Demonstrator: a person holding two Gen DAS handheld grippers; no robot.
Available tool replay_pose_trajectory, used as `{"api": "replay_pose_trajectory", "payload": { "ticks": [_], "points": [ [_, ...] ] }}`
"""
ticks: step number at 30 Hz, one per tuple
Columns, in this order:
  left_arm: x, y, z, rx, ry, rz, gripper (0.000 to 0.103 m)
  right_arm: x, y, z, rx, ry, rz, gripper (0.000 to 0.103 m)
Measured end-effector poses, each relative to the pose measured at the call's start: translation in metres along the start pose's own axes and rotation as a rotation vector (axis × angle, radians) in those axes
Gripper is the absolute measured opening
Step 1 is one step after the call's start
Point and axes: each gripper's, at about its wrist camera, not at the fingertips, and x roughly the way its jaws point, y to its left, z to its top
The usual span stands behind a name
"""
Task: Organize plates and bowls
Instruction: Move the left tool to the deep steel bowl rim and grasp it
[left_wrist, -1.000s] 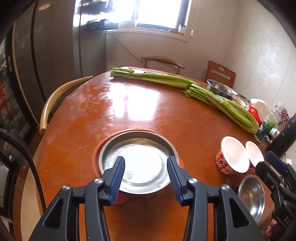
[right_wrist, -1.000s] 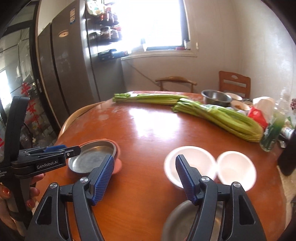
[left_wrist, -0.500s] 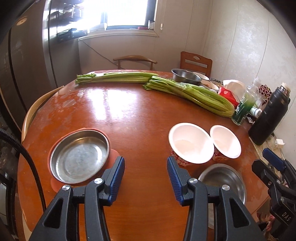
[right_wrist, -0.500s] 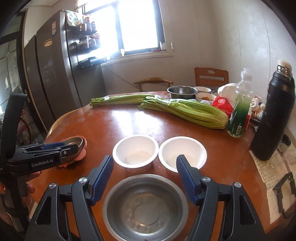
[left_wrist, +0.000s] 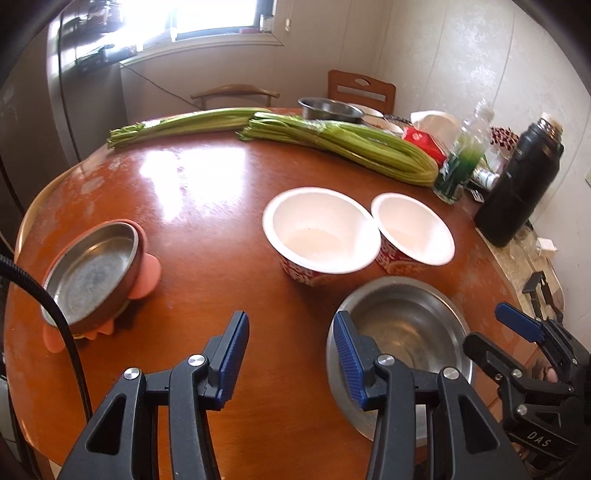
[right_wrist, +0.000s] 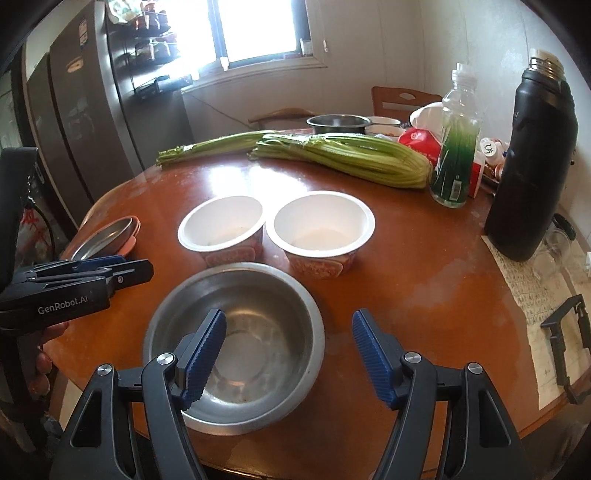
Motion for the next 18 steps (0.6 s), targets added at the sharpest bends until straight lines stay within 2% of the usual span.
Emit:
{"api": "replay_pose_trajectory", "payload": {
  "ticks": [8, 18],
  "points": [
    [0.021, -0.015, -0.013, 0.021, 0.058, -0.026, 0.047, 0.013, -0.005, -0.018, -0.010, 0.057, 0.003, 0.073],
    [0.036, -0.026, -0.017, 0.028, 0.086, -0.055, 0.047, 0.022, -0.003, -0.024, -0.040, 0.069, 0.011, 0.070]
  ]
}}
